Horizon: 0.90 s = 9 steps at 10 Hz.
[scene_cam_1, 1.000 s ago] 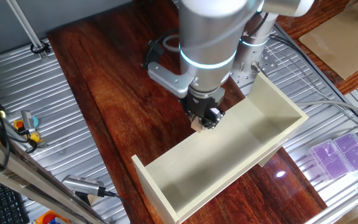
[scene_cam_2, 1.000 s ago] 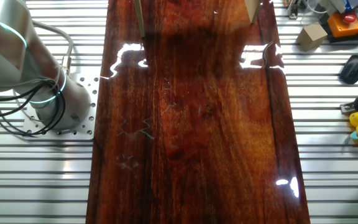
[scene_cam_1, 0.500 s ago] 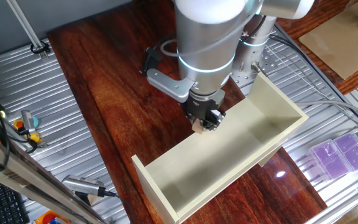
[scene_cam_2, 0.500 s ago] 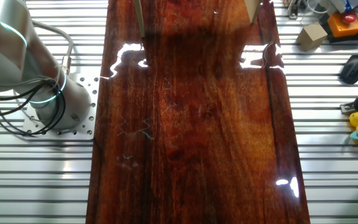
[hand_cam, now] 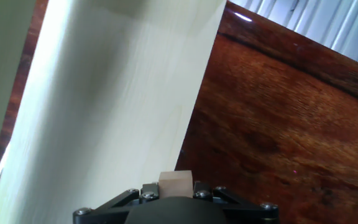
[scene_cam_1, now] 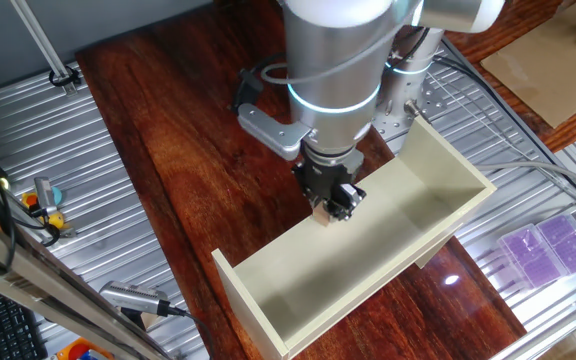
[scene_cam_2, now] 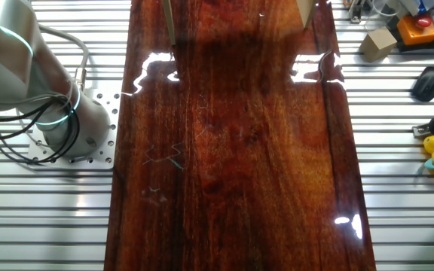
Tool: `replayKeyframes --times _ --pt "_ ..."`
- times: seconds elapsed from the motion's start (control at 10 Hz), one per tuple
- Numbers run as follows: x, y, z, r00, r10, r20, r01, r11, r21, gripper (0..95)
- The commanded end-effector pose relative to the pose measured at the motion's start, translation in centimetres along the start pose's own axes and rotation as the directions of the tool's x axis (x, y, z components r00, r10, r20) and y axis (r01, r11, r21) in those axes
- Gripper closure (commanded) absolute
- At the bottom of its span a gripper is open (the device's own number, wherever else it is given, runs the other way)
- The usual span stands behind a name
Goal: Put the object on the shelf
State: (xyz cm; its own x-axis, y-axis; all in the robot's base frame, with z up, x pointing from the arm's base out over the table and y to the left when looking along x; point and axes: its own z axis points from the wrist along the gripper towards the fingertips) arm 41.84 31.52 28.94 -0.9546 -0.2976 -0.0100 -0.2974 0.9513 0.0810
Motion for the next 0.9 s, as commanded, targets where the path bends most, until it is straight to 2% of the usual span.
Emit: replayKeyframes --times 0.1,0.4,0.5,0.9 --pt "-0.47 0.31 0.17 1.000 0.009 0.000 -0.009 1.000 0.009 95.0" --pt "-0.53 0.30 0.19 1.000 -0.010 0.004 0.010 1.000 0.011 95.0" --pt "-0.56 0.30 0.18 1.000 -0.016 0.005 0.016 1.000 0.011 76.0" --pt "-0.57 0.29 0.18 1.000 -0.028 0.007 0.028 1.000 0.012 76.0"
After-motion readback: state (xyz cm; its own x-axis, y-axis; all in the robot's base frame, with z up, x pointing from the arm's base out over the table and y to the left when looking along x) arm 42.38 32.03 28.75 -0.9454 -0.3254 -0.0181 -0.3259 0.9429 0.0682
